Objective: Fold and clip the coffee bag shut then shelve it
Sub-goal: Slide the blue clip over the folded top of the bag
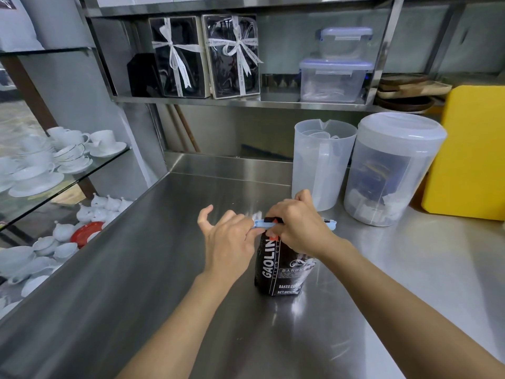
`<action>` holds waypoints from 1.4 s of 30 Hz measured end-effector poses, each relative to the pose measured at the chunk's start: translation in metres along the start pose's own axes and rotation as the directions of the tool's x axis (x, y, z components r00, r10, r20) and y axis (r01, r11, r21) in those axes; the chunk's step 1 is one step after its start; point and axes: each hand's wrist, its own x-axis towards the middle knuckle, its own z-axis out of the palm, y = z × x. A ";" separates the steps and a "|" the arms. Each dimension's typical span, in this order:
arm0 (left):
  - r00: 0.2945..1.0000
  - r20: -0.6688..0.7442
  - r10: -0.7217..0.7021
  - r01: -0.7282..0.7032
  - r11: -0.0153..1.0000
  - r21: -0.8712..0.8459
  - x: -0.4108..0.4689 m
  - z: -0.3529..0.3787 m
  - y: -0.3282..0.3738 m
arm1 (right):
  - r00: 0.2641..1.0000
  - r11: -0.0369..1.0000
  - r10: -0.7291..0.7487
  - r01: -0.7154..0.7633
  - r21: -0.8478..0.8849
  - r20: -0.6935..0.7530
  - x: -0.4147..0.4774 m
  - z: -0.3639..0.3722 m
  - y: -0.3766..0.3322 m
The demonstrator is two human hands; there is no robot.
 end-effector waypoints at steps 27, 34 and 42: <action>0.936 0.032 -0.352 0.345 0.893 -0.288 -0.008 0.025 -0.005 | 0.980 0.975 0.185 -0.193 0.108 0.079 -0.007 -0.021 0.016; 0.894 0.196 -0.403 0.437 0.689 -0.579 -0.007 0.025 -0.002 | 0.916 0.831 0.393 -0.393 0.394 0.083 -0.039 -0.017 0.042; 0.792 0.357 -0.496 0.598 0.511 -0.617 -0.009 0.026 0.024 | 0.818 0.695 0.575 -0.468 0.546 -0.030 -0.050 0.010 0.046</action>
